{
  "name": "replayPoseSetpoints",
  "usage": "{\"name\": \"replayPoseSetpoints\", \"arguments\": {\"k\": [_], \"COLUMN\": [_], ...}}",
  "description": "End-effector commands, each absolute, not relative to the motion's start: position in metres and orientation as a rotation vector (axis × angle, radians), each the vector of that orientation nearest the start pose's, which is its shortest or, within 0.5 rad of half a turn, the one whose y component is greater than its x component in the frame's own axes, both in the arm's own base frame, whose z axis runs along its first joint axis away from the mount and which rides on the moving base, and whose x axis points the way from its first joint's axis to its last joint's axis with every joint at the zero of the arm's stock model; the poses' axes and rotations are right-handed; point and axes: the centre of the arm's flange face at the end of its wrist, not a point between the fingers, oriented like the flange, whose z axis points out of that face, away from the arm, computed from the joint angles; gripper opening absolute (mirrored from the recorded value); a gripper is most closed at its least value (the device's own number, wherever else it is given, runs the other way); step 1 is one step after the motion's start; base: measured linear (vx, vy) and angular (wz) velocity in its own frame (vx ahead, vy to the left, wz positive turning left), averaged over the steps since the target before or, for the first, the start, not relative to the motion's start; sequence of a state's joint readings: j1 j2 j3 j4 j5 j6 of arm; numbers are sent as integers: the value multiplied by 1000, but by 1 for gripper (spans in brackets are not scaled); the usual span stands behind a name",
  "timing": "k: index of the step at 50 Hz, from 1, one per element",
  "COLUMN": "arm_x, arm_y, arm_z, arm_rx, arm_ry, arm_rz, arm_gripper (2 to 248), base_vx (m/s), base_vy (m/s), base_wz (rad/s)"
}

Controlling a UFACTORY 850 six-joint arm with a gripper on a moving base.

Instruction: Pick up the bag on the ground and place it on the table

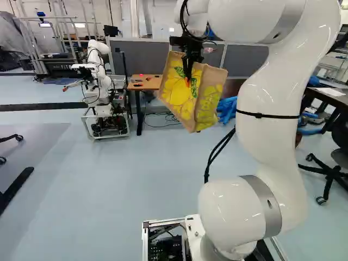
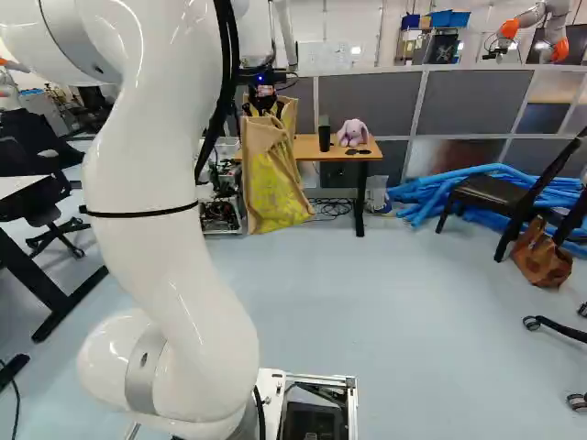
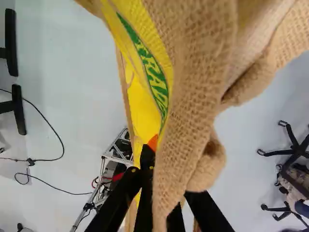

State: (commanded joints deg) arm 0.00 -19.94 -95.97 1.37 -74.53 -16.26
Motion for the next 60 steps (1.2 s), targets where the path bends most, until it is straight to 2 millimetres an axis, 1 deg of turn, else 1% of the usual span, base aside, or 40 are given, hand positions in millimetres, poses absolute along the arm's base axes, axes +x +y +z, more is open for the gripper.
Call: {"name": "replayPoseSetpoints", "arguments": {"k": [17,42,60], "arm_x": [585,585,585], "arm_y": [2,2,2], "arm_z": [683,683,683], "arm_rx": [-3092,-3092,-3092], "arm_ry": [-432,-432,-432], "arm_rz": [-46,-46,-46], "arm_gripper": [21,21,21], "base_vx": [110,119,143], "base_vy": [4,47,1], "base_wz": [-25,-6,-5]}}
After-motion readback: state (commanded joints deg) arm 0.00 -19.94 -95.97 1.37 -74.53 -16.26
